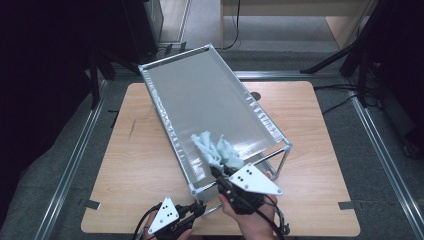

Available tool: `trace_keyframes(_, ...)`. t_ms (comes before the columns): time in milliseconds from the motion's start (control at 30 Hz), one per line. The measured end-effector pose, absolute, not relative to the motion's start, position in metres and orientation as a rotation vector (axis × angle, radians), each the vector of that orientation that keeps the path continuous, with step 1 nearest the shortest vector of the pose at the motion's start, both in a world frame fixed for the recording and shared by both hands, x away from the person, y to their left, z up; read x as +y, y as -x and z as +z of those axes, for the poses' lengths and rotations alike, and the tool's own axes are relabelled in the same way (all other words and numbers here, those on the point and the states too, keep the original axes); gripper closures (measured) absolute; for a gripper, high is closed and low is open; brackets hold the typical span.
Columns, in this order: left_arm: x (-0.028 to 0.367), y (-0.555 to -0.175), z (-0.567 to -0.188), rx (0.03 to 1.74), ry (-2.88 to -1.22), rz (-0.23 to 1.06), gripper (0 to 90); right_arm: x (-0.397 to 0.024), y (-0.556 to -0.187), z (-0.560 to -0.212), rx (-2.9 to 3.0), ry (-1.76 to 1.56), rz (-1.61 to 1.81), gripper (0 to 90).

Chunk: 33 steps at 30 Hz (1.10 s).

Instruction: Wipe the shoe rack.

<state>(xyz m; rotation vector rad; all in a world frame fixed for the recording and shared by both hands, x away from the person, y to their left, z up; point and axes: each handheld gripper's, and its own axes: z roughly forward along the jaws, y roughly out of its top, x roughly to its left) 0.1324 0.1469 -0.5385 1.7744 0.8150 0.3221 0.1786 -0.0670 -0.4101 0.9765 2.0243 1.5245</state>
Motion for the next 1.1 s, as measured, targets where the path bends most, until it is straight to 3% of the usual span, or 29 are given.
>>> trace_keyframes(233, 0.147, -0.133, -0.539, 0.814, -1.776, 0.311, 80.0, -0.064, -0.178, -0.41, 2.077, -0.897, 1.557, 80.2)
trace_keyframes(867, 0.147, -0.134, -0.539, 0.82, -1.774, 0.307, 79.8, -0.162, -0.227, -0.406, 1.792, -1.138, 1.323, 79.3)
trace_keyframes(1100, 0.147, -0.134, -0.539, 0.821, -1.773, 0.313, 79.8, -0.161, -0.228, -0.404, 1.788, -1.184, 1.304, 79.7)
